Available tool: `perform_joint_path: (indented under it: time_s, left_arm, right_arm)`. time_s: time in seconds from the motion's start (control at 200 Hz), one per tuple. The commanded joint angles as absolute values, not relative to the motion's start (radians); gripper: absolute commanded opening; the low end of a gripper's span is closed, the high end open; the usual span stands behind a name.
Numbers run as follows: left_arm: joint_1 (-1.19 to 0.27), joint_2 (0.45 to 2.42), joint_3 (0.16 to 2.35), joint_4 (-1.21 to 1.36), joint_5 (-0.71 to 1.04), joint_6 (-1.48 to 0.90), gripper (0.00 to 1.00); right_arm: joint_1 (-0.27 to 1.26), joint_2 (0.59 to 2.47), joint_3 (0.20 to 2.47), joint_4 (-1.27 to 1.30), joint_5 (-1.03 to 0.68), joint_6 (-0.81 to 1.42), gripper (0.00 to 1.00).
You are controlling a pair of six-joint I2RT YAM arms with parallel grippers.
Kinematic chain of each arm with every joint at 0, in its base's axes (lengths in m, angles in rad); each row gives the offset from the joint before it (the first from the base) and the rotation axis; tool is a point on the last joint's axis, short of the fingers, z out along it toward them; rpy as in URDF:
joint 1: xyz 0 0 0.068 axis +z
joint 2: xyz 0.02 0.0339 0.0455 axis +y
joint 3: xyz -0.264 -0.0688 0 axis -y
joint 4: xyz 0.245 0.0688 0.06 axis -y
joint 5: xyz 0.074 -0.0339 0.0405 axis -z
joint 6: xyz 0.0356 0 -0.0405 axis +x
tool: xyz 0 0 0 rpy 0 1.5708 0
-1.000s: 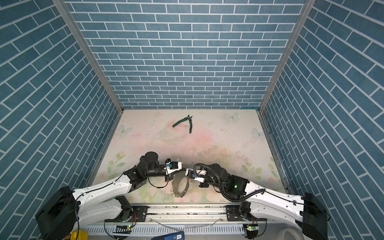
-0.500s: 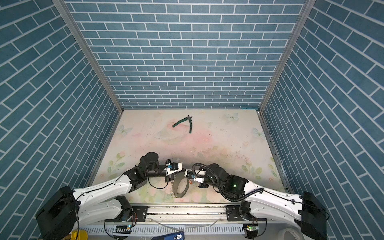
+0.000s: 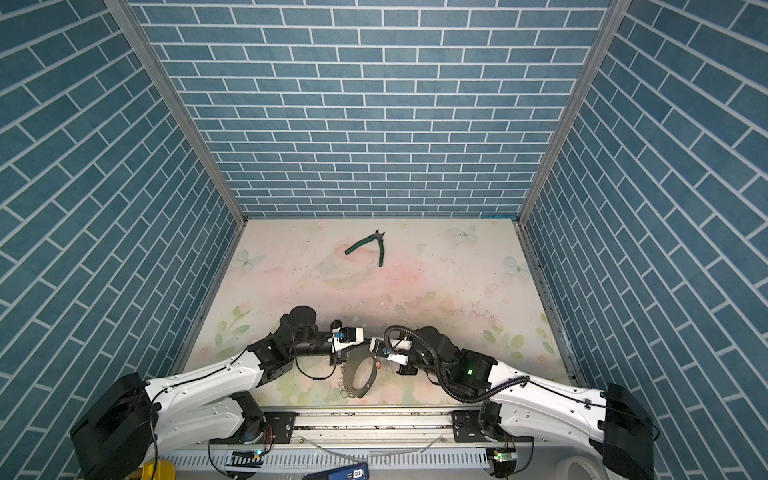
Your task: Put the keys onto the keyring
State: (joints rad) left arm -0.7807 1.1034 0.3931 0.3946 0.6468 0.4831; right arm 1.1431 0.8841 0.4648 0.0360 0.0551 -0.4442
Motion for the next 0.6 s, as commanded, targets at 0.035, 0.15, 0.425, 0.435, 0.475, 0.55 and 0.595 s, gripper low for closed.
perform_joint_path:
  time_s: [0.035, 0.15, 0.425, 0.435, 0.475, 0.55, 0.595]
  left_arm:
    - [-0.787, 1.094, 0.391, 0.424, 0.665, 0.480, 0.00]
    - [-0.787, 1.095, 0.391, 0.425, 0.665, 0.480, 0.00]
    - [-0.787, 1.100, 0.392, 0.421, 0.653, 0.480, 0.00]
    - [-0.787, 1.101, 0.394, 0.420, 0.652, 0.480, 0.00]
    - [-0.787, 1.104, 0.395, 0.419, 0.650, 0.479, 0.00]
    - [-0.787, 1.106, 0.397, 0.417, 0.646, 0.479, 0.00]
    - [-0.787, 1.105, 0.398, 0.417, 0.645, 0.479, 0.00]
  right_arm:
    - [1.141, 0.887, 0.514, 0.051, 0.043, -0.426, 0.00]
    - [1.140, 0.913, 0.526, 0.043, 0.026, -0.425, 0.00]
    - [1.140, 0.909, 0.528, 0.054, -0.001, -0.425, 0.00]
    - [1.140, 0.908, 0.528, 0.054, -0.001, -0.425, 0.00]
    - [1.140, 0.905, 0.528, 0.049, -0.005, -0.424, 0.00]
    - [1.140, 0.900, 0.523, 0.047, -0.017, -0.424, 0.00]
    - [1.141, 0.896, 0.520, 0.043, -0.019, -0.425, 0.00]
